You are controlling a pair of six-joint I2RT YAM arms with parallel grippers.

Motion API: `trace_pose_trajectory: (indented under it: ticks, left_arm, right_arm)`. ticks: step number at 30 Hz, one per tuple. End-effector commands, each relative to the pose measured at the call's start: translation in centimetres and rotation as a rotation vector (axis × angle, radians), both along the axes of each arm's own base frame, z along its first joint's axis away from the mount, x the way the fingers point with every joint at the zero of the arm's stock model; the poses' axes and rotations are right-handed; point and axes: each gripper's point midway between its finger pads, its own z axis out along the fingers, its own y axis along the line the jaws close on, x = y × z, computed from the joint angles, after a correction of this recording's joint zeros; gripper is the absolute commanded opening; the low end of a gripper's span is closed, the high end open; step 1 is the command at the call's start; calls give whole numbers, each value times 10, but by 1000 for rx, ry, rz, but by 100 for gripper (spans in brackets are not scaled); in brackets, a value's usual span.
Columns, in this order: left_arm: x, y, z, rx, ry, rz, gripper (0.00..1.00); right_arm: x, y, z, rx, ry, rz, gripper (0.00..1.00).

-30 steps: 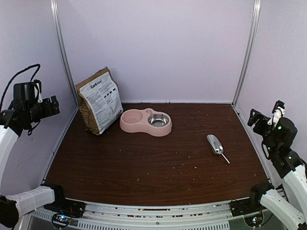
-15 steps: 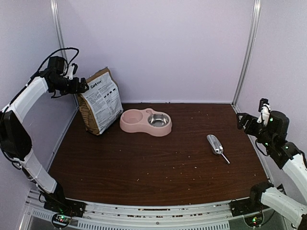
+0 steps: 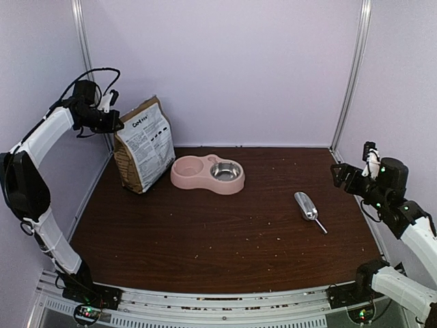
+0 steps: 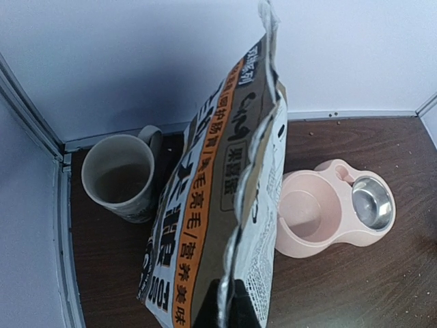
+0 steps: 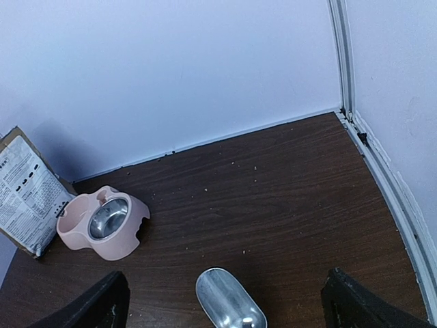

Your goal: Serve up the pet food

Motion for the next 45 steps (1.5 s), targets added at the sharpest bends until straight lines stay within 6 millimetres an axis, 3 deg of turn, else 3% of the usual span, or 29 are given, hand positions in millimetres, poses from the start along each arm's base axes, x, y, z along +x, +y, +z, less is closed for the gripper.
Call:
trace_pose_trajectory:
  ticks: [1, 7, 13, 19, 22, 25, 27, 34, 36, 40, 45]
  left_arm:
    - [-35, -24, 73, -17, -188, -78, 0]
    - [-110, -34, 113, -93, -256, -42, 0]
    - [-190, -73, 108, -216, -242, -155, 0]
    - [-241, -112, 103, -304, -250, -236, 0]
    - [-256, -134, 101, -337, -245, -296, 0]
    - [-261, -162, 86, -329, -208, -340, 0]
    - [-265, -188, 81, -321, -185, -389, 0]
    - [-296, -278, 91, -312, -203, -551, 0]
    - [-304, -292, 88, -334, -183, -590, 11]
    - [-309, -292, 81, -347, -152, -598, 33]
    - [-299, -239, 91, -337, -206, -410, 63]
  right_arm:
    - [-3, 4, 18, 16, -18, 23, 100]
    - [-6, 16, 25, 73, 46, 76, 100]
    - [-8, 31, 21, 125, 83, 143, 100]
    - [-21, 43, 16, 91, 114, 203, 100]
    - [-30, 50, 14, 89, 114, 235, 100]
    - [-36, 58, 13, 106, 97, 267, 100]
    - [-39, 63, 11, 120, 99, 282, 100]
    - [-43, 78, 13, 142, 115, 295, 100]
    - [-43, 86, 15, 154, 130, 308, 100]
    - [-40, 102, 22, 201, 160, 324, 100]
    - [-39, 130, 33, 231, 199, 344, 100]
